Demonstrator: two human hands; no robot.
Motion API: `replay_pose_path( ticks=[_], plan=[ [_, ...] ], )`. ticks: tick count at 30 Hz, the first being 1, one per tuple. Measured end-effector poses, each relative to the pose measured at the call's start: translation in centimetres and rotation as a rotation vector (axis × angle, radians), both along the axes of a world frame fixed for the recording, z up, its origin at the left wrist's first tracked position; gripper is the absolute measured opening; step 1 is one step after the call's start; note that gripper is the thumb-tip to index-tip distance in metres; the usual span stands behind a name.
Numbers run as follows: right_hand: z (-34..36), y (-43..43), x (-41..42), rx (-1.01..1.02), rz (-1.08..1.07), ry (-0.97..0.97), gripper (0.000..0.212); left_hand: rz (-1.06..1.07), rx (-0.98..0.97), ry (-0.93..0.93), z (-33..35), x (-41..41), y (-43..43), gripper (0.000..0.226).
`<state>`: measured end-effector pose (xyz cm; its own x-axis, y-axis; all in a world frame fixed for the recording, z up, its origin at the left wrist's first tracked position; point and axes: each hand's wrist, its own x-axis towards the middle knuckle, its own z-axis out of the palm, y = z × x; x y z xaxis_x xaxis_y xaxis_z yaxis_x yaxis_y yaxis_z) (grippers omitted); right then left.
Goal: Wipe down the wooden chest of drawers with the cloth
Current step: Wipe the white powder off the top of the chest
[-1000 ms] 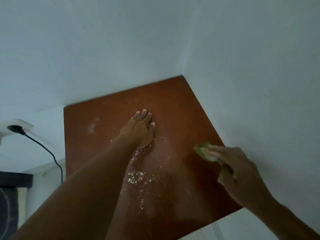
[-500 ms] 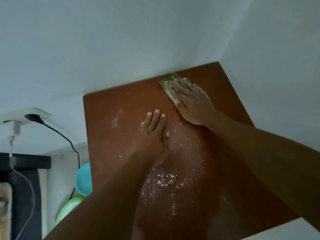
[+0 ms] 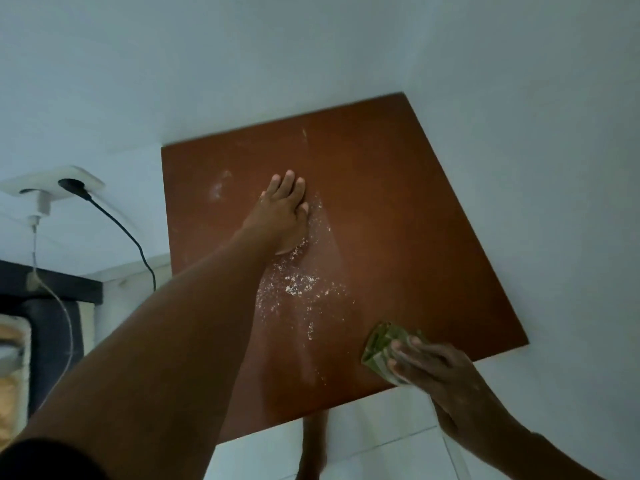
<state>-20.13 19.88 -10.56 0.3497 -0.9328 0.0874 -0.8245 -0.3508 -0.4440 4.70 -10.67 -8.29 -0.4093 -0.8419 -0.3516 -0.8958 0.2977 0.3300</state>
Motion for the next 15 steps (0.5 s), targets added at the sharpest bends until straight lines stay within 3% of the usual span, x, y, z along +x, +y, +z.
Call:
replay_pose_path(
  ticks=[3,5,7,9,12,15],
  plan=[
    [0.1,1.3,-1.0,-0.04,0.14,0.085,0.036,0.006,-0.007,-0.02,0.2,-0.2,-0.1,0.06],
    [1.9,-0.5,-1.2,-0.021,0.142,0.059,0.034,0.006,0.037,-0.004,0.8,-0.2,-0.4,0.059],
    [5.1,-5.4,-1.2,-0.077,0.007,-0.013,0.033,-0.023,0.055,0.007,1.3,0.2,-1.0,0.06],
    [4.5,-14.8,-0.1,-0.156,-0.107,-0.06,0.04,-0.049,0.041,-0.002,1.8,1.6,-1.2,0.064],
    [3.0,-30.3,3.5,0.042,-0.307,-0.032,0.035,-0.054,0.03,-0.034,1.7,5.1,0.1,0.065],
    [3.9,-39.4,6.1,-0.015,-0.147,0.119,0.046,-0.065,0.043,-0.003,0.8,7.1,1.2,0.062]
  ],
)
